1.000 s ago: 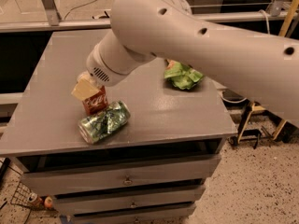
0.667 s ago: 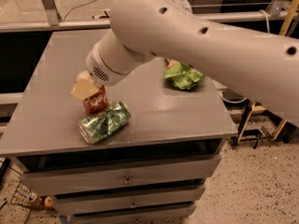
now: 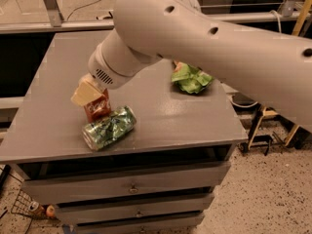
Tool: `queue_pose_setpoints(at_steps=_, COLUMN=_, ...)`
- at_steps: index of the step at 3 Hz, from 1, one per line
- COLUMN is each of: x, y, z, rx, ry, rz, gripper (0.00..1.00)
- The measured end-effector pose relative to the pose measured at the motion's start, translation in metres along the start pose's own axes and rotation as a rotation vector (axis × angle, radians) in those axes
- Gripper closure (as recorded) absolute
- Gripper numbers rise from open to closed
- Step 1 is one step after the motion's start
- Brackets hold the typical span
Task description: Move coke can near green can
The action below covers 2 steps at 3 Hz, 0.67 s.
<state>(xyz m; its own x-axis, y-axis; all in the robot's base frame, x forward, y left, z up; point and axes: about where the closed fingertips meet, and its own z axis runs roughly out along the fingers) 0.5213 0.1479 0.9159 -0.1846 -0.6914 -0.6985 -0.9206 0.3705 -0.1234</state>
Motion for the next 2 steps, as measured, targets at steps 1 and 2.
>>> queue_pose_setpoints(at_steps=1, x=-0.001, y=0.001, z=-0.001, rx=0.001, ry=-0.001, rz=-0.002, gripper=0.00)
queue_pose_setpoints(at_steps=2, x=0.007, y=-0.016, z=-0.017, rx=0.044, ry=-0.005, rz=-0.005, gripper=0.00)
